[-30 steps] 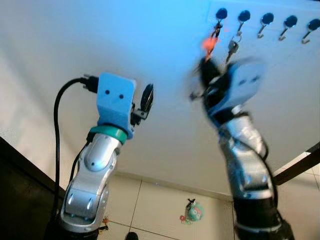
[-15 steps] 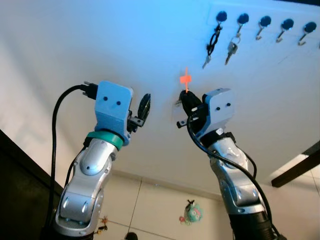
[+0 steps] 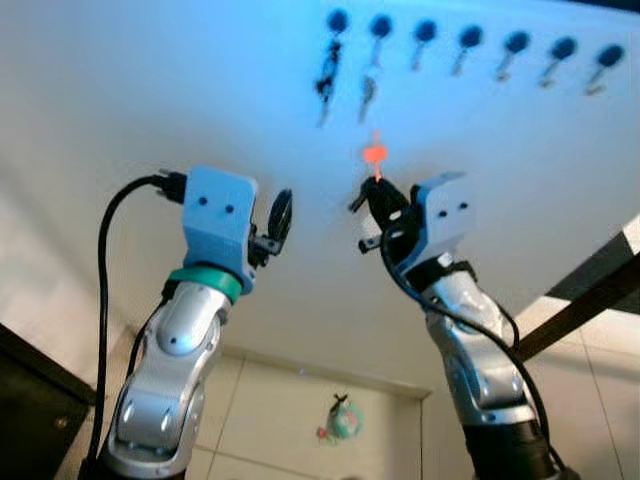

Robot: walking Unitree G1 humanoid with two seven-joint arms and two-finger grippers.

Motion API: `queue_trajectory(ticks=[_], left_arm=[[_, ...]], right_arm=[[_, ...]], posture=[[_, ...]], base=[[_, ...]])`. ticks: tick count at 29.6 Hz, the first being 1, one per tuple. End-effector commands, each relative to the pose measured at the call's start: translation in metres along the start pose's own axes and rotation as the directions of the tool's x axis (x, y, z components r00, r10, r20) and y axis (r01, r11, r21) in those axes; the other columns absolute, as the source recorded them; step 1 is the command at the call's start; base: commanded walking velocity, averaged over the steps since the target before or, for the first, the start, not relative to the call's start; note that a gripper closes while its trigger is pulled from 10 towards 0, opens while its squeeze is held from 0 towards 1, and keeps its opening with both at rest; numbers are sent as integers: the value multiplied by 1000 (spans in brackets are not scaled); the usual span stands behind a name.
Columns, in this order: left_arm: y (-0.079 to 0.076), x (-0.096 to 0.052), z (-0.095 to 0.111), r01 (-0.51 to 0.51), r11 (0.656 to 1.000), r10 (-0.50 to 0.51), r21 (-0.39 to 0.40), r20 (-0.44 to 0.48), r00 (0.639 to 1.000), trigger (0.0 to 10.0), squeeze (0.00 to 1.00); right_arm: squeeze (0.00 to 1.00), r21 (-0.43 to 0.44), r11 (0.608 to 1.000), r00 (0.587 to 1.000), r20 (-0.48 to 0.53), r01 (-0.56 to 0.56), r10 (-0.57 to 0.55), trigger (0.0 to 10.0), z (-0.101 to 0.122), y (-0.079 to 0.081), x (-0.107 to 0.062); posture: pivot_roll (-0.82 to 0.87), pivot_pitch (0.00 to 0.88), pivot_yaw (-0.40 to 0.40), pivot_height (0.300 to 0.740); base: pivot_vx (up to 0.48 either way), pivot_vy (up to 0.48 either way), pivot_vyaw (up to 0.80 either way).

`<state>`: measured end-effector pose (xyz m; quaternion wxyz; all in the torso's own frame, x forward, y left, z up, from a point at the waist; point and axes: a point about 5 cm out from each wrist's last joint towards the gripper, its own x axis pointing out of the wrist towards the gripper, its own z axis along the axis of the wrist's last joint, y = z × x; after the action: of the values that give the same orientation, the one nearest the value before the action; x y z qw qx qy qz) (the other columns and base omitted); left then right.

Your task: Hang keys on a hook

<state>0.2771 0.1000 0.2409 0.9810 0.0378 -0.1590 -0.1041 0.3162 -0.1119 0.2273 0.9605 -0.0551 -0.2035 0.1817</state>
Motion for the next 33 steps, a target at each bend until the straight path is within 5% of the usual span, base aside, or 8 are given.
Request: queue_trajectory(ticks=[1,15,33], left_arm=[[-2,-1,-1,7,1000,-7,-10,-12,1000,10000,0],[1,0,-2,-9,1000,8,-23,-22,1000,10000,0],[18,13,38,-84,996,77,39,162,984,10000,0]], right_arm=[[0,1,1000,1000,-1,6,-6,10000,0,-3,-2],[0,3,1000,1000,16,-3,3,10000,4,-1,0],[0,5,974,940,263,-228,218,10000,72,17,27]], posture=[[-125,82,45,740],[-122,85,53,740],[-119,77,42,740]], base=[[0,0,0],[0,0,0],[0,0,0]])
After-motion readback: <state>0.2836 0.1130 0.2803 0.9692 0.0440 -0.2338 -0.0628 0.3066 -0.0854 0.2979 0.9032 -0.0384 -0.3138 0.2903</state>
